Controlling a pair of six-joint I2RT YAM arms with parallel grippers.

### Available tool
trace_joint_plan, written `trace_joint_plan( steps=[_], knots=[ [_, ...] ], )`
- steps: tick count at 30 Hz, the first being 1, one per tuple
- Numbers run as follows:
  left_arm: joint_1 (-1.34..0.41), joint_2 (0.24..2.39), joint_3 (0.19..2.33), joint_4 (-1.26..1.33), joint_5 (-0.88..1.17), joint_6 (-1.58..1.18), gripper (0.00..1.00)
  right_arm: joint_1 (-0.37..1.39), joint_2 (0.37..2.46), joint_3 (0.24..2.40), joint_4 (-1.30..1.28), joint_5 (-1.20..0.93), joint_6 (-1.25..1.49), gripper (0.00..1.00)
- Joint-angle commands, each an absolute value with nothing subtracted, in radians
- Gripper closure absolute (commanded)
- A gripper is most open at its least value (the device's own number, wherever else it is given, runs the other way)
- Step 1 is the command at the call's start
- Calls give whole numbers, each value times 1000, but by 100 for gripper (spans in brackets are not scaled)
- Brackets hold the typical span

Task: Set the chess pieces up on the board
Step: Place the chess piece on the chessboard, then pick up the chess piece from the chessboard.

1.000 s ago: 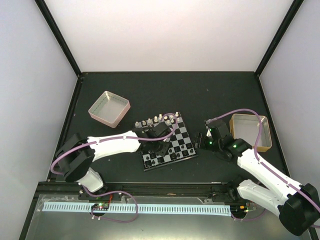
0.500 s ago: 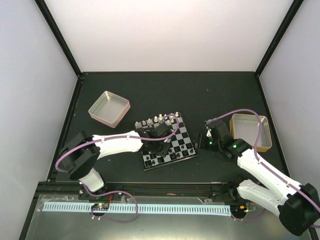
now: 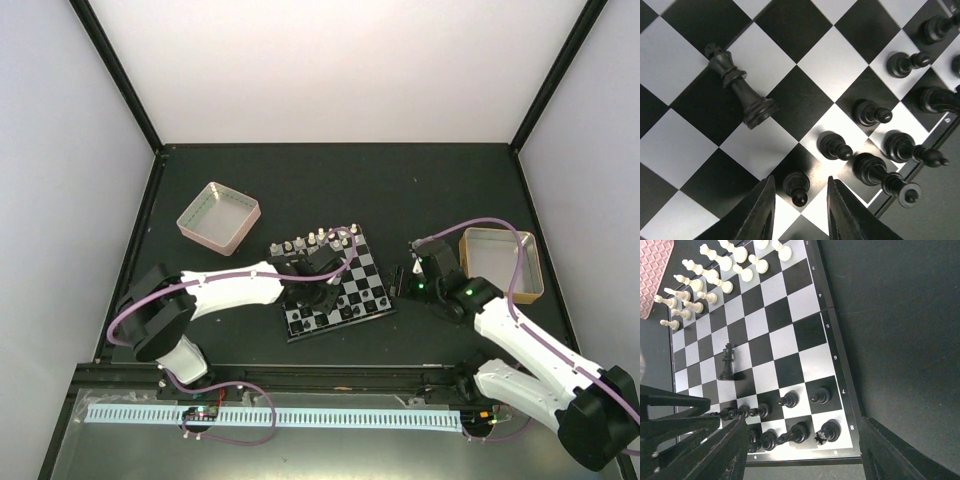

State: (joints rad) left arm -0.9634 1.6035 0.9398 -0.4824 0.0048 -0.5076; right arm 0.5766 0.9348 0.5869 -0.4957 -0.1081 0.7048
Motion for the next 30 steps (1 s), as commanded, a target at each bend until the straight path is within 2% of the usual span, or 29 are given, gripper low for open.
trace_joint_plan(
  steps=[1, 9, 20, 24, 30],
  knots=[
    [-951, 1518, 962, -501, -30, -535, 68, 582, 957, 616, -489, -117, 669, 39],
    [-888, 1233, 821, -474, -275, -639, 63, 646, 1113, 717, -482, -106, 637, 38],
    [-859, 752, 553, -346, -500, -697, 45, 805, 1538, 1022, -552, -47, 661, 39],
    [-851, 647, 494, -316, -506, -686, 40, 854, 1668, 1127, -604, -26, 666, 44],
    [-842, 622, 491, -352, -512, -681, 40, 896, 1803, 1227, -666, 6, 679, 53]
  ],
)
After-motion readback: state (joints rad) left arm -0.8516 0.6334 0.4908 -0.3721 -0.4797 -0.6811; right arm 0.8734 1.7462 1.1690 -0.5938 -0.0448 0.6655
